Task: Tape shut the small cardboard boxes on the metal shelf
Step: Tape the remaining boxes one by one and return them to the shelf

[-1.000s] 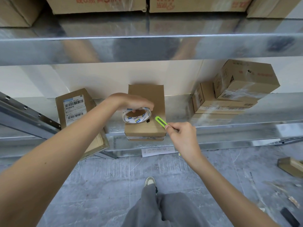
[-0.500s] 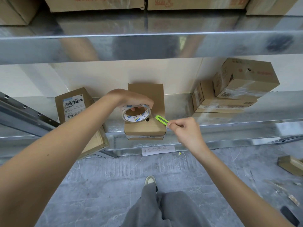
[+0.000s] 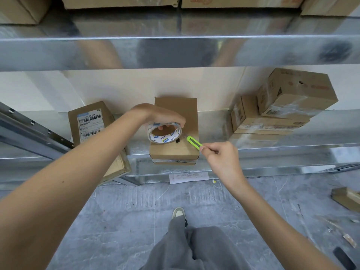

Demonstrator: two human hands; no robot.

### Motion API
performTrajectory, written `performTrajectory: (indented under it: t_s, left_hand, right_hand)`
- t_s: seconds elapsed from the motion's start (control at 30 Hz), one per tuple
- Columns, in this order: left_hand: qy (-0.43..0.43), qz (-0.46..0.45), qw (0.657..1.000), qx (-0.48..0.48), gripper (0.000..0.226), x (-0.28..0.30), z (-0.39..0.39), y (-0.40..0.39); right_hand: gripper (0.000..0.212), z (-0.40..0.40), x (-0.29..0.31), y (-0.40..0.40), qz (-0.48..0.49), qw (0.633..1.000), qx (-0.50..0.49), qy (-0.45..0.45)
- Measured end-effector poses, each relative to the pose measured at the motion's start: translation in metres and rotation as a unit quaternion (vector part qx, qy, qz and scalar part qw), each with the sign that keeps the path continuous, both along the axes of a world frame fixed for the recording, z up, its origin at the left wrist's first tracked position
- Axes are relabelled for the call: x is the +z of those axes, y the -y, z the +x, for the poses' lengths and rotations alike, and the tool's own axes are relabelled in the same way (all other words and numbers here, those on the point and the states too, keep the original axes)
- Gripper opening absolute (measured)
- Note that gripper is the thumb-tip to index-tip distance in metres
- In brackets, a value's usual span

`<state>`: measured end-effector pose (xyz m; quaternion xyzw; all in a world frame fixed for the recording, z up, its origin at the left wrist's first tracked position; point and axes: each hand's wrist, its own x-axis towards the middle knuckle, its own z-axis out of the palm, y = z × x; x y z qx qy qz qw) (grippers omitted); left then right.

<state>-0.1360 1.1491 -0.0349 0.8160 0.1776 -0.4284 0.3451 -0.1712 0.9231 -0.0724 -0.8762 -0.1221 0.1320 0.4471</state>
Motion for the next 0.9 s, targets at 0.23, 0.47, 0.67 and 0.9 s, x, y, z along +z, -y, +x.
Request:
performTrajectory:
  t_s: [0.23, 0.47, 0.67, 0.9]
  left_hand:
    - [0.009, 0.003, 1.000, -0.005, 0.023, -0.001, -0.001, 0.001]
    - [0.016, 0.008, 1.000, 0.014, 0.017, -0.003, 0.000, 0.000]
    - [0.032, -0.030, 0.998, 0.044, 0.023, -0.007, -0.003, -0.007]
    - [0.073, -0.104, 0.988, 0.091, 0.026, -0.017, -0.020, -0.022]
  right_hand:
    - [0.023, -0.005, -0.003, -0.007, -0.002, 1.000, -0.005, -0.014]
    - [0.022, -0.009, -0.004, -0.001, 0.001, 0.999, -0.010, -0.038]
    - [0.025, -0.016, -0.003, 0.005, 0.057, 0.993, -0.016, -0.101]
    - [0.029, 0.025, -0.054, 0.033, -0.081, 0.990, -0.102, 0.062]
